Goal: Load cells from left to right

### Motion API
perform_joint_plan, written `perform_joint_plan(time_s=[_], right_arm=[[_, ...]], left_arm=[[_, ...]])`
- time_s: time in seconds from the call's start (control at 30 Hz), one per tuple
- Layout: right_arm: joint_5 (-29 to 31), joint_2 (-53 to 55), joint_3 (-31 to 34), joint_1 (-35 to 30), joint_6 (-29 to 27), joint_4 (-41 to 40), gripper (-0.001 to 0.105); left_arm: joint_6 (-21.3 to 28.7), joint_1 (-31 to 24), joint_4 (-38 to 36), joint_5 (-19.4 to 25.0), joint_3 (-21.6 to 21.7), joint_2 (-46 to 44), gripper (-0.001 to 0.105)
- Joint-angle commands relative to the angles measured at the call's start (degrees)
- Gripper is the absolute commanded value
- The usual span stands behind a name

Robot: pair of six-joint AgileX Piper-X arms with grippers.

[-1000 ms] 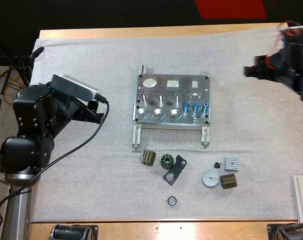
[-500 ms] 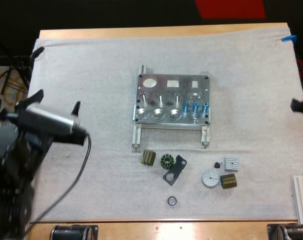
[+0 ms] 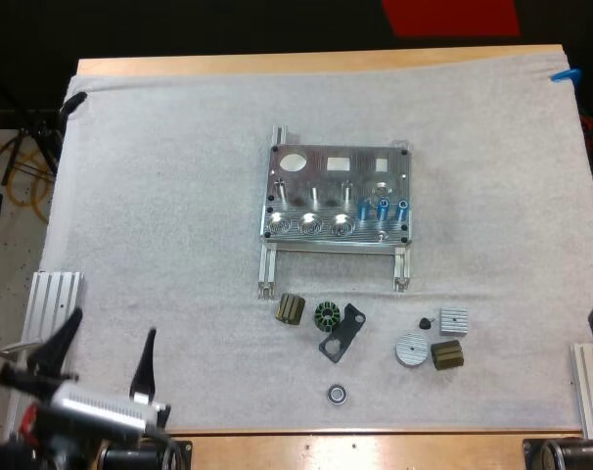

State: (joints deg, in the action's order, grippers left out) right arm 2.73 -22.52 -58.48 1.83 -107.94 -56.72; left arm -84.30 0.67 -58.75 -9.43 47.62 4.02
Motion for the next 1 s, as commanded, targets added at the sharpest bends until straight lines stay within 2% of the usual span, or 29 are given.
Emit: perform_joint_plan(time_s=[0.0, 0.2, 0.3, 0.4, 0.5, 0.6, 0.77, 0.97], right_arm=[[-0.4, 2.7, 1.4, -0.3, -0.7, -0.7, 0.052], [-0.6, 12.0, 7.2, -0.3, -0.7, -4.9, 0.052], [-1.6, 16.2, 9.2, -0.3, -0.7, -6.3, 0.052], [-1.9, 20.9, 11.2, -0.3, -0.2, -7.3, 0.052], [-1.7, 25.6, 13.2, -0.3, 1.3, -8.3, 0.052], [-0.7, 25.4, 13.6, -0.3, 3.7, -10.5, 0.052], [-1.6, 25.6, 16.8, -0.3, 3.9, -8.2, 0.052], [-2.0, 25.5, 21.1, -0.3, 3.9, -2.4, 0.052]], left_arm=[[-0.4, 0.0, -1.1, 0.2, -0.5, -3.1, 0.072], [-0.5, 0.0, -5.0, 0.2, -1.9, -12.8, 0.072], [-4.1, -0.2, -10.2, 0.6, -0.6, -12.7, 0.072], [-8.1, -0.2, -10.6, 1.1, -0.5, -12.9, 0.072], [-8.9, -0.2, -10.6, 1.1, -0.5, -12.9, 0.072], [-8.9, -0.2, -10.8, 1.1, -0.7, -12.9, 0.072], [-8.9, -0.2, -10.5, 1.1, -1.9, -12.9, 0.072], [-8.9, -0.2, -8.2, 1.1, -6.7, -12.8, 0.072]])
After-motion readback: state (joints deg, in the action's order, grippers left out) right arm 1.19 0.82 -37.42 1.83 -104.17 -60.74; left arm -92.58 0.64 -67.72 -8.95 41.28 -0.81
